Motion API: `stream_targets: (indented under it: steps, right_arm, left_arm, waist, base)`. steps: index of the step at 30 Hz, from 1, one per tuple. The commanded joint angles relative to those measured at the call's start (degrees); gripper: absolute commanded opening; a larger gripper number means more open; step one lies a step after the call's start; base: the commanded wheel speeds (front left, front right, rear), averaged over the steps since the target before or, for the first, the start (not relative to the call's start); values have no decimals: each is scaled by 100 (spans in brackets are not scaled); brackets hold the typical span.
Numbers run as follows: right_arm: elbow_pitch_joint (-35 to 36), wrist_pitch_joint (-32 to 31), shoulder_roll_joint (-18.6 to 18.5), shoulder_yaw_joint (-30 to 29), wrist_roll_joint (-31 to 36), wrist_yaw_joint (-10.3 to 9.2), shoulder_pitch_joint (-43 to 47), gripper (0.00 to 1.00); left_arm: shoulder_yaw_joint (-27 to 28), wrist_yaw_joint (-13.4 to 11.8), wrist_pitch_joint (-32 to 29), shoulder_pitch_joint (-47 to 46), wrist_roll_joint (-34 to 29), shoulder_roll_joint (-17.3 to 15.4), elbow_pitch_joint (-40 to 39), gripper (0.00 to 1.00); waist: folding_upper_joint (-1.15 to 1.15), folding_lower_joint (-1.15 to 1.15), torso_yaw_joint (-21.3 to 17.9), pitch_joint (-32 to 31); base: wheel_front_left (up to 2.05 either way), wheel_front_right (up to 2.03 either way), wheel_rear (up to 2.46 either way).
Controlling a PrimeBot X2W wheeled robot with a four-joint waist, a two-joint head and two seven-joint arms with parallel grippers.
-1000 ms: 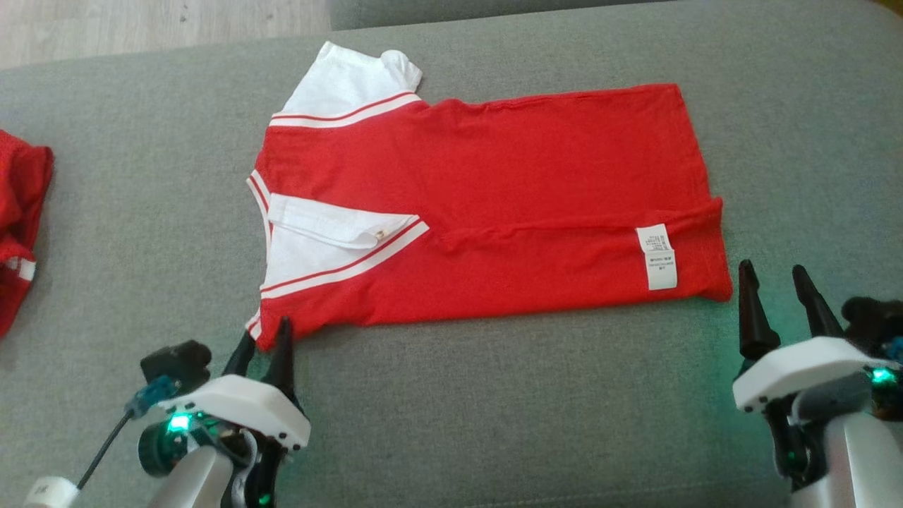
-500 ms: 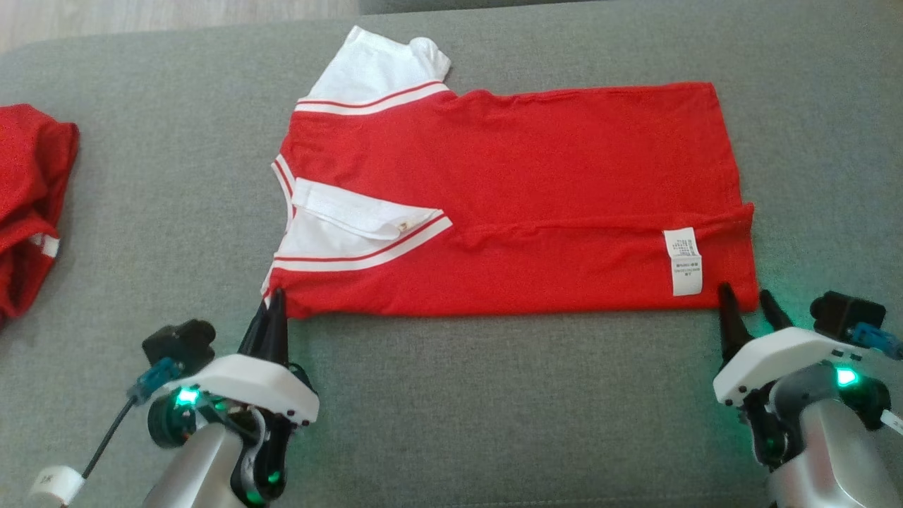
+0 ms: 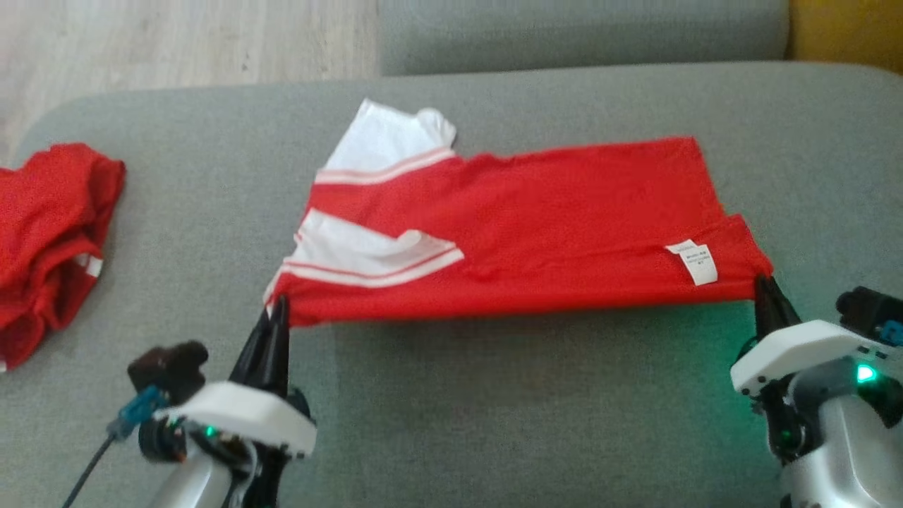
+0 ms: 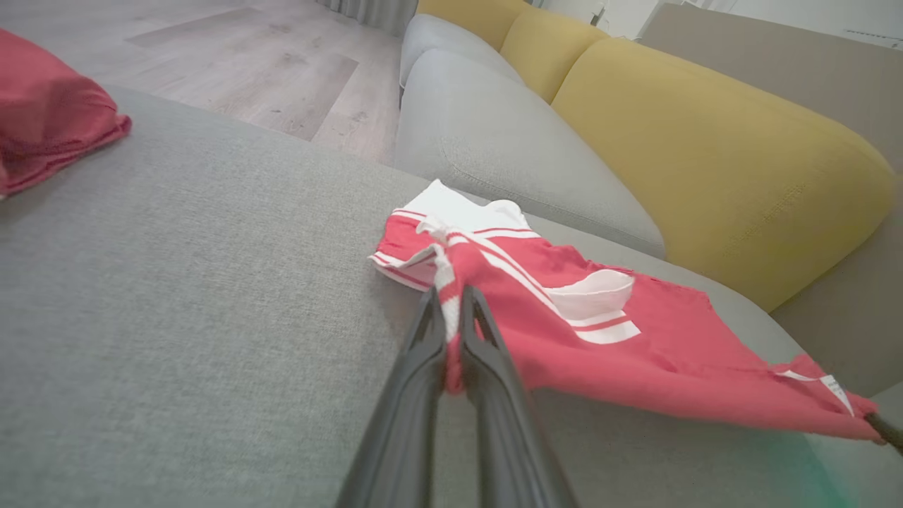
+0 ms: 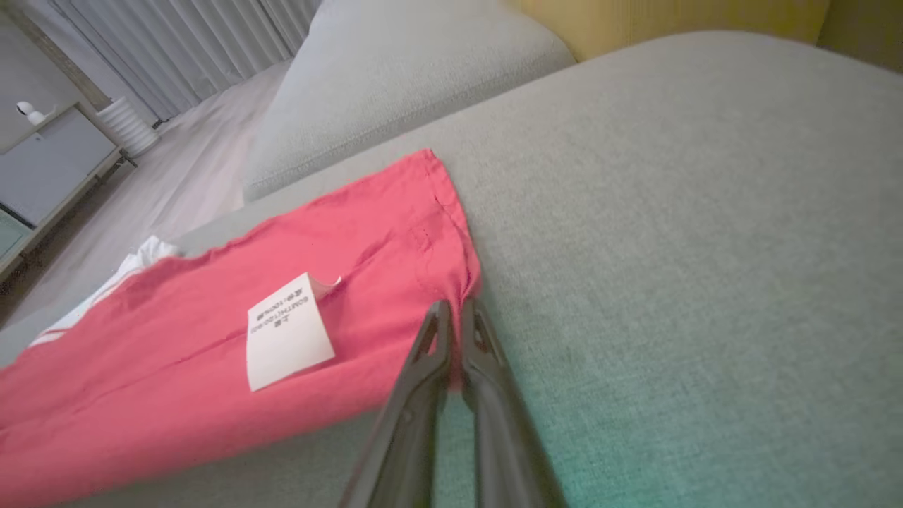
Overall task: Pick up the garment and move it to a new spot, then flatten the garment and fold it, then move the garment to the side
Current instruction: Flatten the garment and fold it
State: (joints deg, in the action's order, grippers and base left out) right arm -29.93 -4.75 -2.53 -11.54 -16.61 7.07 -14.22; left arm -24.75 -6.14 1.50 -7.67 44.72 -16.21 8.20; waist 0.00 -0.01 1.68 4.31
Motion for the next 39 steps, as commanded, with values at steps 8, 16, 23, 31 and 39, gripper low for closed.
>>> stream_targets:
  steps: [8,16,23,31,39]
  right_arm:
    - [1088,-739,-34,87,-139,42,1329,0]
    - [1306,-667,-34,154,-266,42,1751,70]
    - [1577,-489,-34,78,-191,42,1808,100]
    - [2322,-470,-34,112,33,42,1344,100]
    - [2934,-695,-34,671,193,42,259,100]
  left_arm:
    - [-14,-505,-524,1218,34,-509,-1182,0]
    - [-91,-623,-359,1514,58,-335,-1029,7]
    - [61,-632,-285,1212,-126,-582,-1168,100]
    - [387,-445,-866,-440,-594,-1427,-1681,100]
    - [220,373,-2062,-3174,-958,-2018,-930,100]
  waist:
    - [0,1,65,-172]
    - [0,1,-45,-37]
    - [0,1,-138,74]
    - [0,1,-288,415]
    - [0,1,-809,1205]
  base:
    - [0,0,0]
    - [0,0,0]
    - [0,0,0]
    - [0,0,0]
    - [0,0,0]
